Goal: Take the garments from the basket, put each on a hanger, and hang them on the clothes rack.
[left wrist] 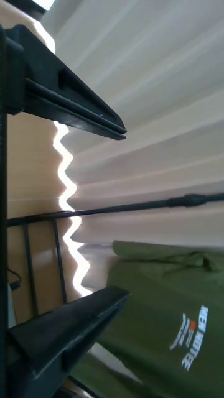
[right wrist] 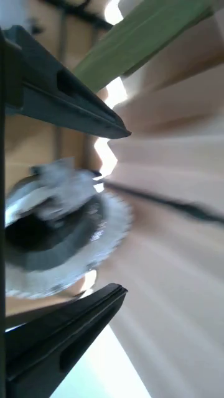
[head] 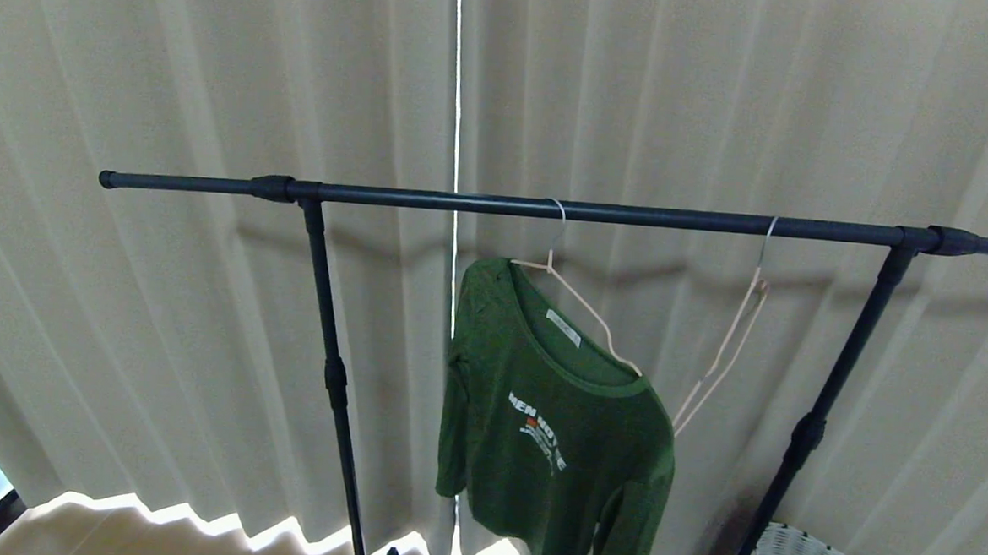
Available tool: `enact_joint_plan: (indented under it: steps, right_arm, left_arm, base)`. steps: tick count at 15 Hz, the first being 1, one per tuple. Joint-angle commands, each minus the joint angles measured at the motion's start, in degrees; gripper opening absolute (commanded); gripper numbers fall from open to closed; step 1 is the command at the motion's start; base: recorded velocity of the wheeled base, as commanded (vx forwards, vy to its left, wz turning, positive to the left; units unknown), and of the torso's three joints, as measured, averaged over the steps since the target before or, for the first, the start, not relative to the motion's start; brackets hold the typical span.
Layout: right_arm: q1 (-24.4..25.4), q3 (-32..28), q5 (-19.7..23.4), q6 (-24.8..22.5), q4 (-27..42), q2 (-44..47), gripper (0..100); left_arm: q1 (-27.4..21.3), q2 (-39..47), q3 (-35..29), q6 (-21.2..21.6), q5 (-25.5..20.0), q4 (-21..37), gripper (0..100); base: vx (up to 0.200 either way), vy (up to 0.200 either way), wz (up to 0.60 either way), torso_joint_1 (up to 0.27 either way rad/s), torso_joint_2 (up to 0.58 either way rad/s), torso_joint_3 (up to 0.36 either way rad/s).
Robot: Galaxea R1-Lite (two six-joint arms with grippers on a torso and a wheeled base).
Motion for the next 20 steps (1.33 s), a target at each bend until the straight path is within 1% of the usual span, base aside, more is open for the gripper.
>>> enact_joint_plan:
  steps: [1, 2, 3, 5, 6, 7, 8, 9, 10, 11, 12, 13, 14, 15, 17, 19, 20]
  right_arm:
    - [-1.4, -2.9, -0.3, 0.0, 21.5, -24.0, 100]
    - [-1.5, -4.0, -0.3, 0.0, 25.9, -27.1, 100]
    - [-1.6, -5.9, -0.4, 0.1, 31.6, -30.8, 100]
    - [-1.8, -7.2, -0.6, 0.4, 32.6, -30.9, 100]
    - [-1.8, -7.6, -0.7, 0.2, 32.6, -30.9, 100]
    - [-1.8, -7.6, -0.7, 0.2, 32.6, -30.9, 100]
    - [-1.9, -7.6, -0.6, 0.4, 32.5, -30.9, 100]
    - [-1.8, -7.6, -0.5, 0.4, 32.5, -31.0, 100]
    - [-1.8, -7.3, 0.0, 1.8, 30.6, -31.0, 100]
    - [-0.6, -6.7, 0.1, 2.0, 27.1, -31.5, 100]
    - [2.1, -5.2, 1.9, 0.4, 24.0, -34.7, 100]
    - [4.6, -3.7, 2.9, -2.6, 23.5, -35.8, 100]
    - [5.3, -2.2, 2.9, -3.9, 22.4, -35.8, 100]
    - [5.3, -0.5, 3.1, -4.1, 19.6, -35.8, 100]
    - [5.7, 1.1, 4.4, -4.2, 16.6, -35.8, 100]
    - [5.7, 1.1, 4.8, -3.8, 16.5, -35.8, 100]
    - [5.7, 1.9, 6.9, -2.9, 16.1, -35.8, 100]
  left_arm:
    - [-6.9, 0.7, 0.0, 0.9, -0.2, 0.0, 100]
    - [-11.3, 0.6, 0.0, 0.7, -0.1, 0.0, 100]
    - [-15.7, 0.1, -0.1, -0.5, 1.6, 0.0, 100]
    - [-14.3, -1.9, 0.0, -1.5, 4.5, 0.1, 100]
    - [-12.9, -2.4, 0.0, -2.2, 8.2, 0.2, 100]
    - [-12.9, -2.4, 0.0, -2.3, 9.3, 0.2, 100]
    - [-13.2, -3.0, 0.0, -3.6, 11.9, 0.1, 100]
    - [-13.4, -3.4, 0.0, -3.7, 11.9, 0.2, 100]
    - [-13.8, -5.2, 0.2, -5.1, 12.0, 0.0, 100]
    - [-13.8, -5.2, 0.2, -7.8, 12.1, 0.0, 100]
    - [-13.8, -5.2, 0.2, -9.8, 12.2, 0.0, 100]
    - [-13.8, -5.2, 0.2, -9.7, 12.2, 0.0, 100]
    - [-13.8, -5.2, 0.2, -9.5, 12.1, 0.0, 100]
    - [-13.8, -5.2, 0.3, -8.8, 12.1, 0.0, 100]
    - [-13.8, -5.2, 0.2, -9.5, 12.3, 0.0, 100]
    - [-13.8, -5.2, 0.2, -9.5, 12.3, 0.0, 100]
    - [-13.8, -5.2, 0.2, -9.5, 12.3, 0.0, 100]
  base:
    - [0.000, 0.000, 0.00, 0.000, 0.00, 0.000]
    - [0.000, 0.000, 0.00, 0.000, 0.00, 0.000]
    - [0.000, 0.000, 0.00, 0.000, 0.00, 0.000]
    - [0.000, 0.000, 0.00, 0.000, 0.00, 0.000]
    - [0.000, 0.000, 0.00, 0.000, 0.00, 0.000]
    - [0.000, 0.000, 0.00, 0.000, 0.00, 0.000]
    - [0.000, 0.000, 0.00, 0.000, 0.00, 0.000]
    - [0.000, 0.000, 0.00, 0.000, 0.00, 0.000]
    - [0.000, 0.000, 0.00, 0.000, 0.00, 0.000]
    - [0.000, 0.000, 0.00, 0.000, 0.00, 0.000]
    - [0.000, 0.000, 0.00, 0.000, 0.00, 0.000]
    - [0.000, 0.000, 0.00, 0.000, 0.00, 0.000]
    - [0.000, 0.000, 0.00, 0.000, 0.00, 0.000]
    - [0.000, 0.000, 0.00, 0.000, 0.00, 0.000]
    - [0.000, 0.000, 0.00, 0.000, 0.00, 0.000]
    - [0.000, 0.000, 0.00, 0.000, 0.00, 0.000]
    - [0.000, 0.000, 0.00, 0.000, 0.00, 0.000]
